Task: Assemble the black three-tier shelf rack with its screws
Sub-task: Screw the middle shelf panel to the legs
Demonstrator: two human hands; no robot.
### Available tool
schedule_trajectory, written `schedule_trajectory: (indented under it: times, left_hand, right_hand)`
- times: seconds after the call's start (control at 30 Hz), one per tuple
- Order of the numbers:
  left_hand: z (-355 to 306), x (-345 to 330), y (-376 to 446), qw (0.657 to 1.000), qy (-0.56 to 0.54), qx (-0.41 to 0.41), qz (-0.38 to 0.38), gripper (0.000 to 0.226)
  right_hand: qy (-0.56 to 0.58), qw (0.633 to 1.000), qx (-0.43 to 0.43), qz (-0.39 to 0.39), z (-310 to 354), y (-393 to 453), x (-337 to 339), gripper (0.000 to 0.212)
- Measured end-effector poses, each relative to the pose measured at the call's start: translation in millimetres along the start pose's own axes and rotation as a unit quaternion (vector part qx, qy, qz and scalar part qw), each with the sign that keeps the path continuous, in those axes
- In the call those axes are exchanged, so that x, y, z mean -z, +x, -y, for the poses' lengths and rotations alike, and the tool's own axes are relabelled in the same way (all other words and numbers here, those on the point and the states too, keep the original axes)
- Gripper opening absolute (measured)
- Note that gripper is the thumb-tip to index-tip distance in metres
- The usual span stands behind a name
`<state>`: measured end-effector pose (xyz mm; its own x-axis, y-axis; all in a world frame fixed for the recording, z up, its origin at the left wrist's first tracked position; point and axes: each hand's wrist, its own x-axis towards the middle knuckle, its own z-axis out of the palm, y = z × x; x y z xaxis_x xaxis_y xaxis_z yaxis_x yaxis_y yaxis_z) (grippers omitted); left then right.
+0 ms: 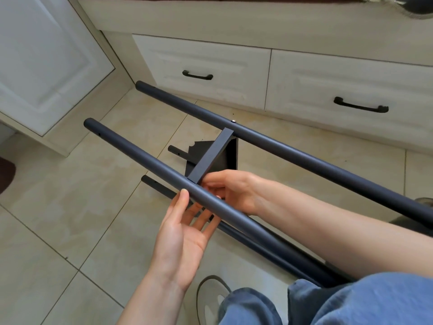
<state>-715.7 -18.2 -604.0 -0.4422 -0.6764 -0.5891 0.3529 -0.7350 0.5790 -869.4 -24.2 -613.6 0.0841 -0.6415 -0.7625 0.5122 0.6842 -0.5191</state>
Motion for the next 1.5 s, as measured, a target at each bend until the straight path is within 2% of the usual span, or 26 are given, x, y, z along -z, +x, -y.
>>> schedule_trajectory:
  times: [0.47, 0.8, 0.97, 1.07, 1.2, 1.37, 1.5]
  left_hand:
    - [4.6, -4.1, -2.2, 1.000, 0.001, -0.027, -0.013, 0.053]
    - [12.1, -1.3, 1.8, 0.998, 0.025, -0.064, -0.013, 0.052]
    - [16.9, 2.3, 2.7, 0.996, 0.025, -0.089, -0.013, 0.045]
    - [18.8, 3.0, 4.3, 0.995, 0.011, -0.095, -0.014, 0.046]
    - [21.1, 1.6, 6.2, 0.994, 0.012, -0.108, -0.021, 0.051]
    - [21.9, 2.8, 6.0, 0.993, 0.017, -0.115, -0.020, 0.052]
    - [23.1, 2.6, 5.8, 0.991, 0.035, -0.125, -0.022, 0.047]
  right_hand:
    - [0.020, 0.999, -0.016, 0.024, -1.8, -5.7, 5.2, 0.012]
    - [-0.003, 0.999, -0.014, 0.040, -1.8, -0.2, 9.2, 0.017]
    - [-0.036, 0.998, 0.008, 0.049, -2.5, 6.6, 11.6, 0.029]
    - [-0.013, 0.997, 0.036, 0.071, -2.1, 10.2, 13.6, 0.027]
    - [0.003, 0.994, 0.003, 0.110, 2.1, 9.8, 16.2, 0.018]
    - [-0.097, 0.992, 0.054, 0.061, 4.6, 9.1, 16.0, 0.017]
    - [-0.106, 0.990, 0.078, 0.053, 3.4, 8.5, 16.3, 0.010]
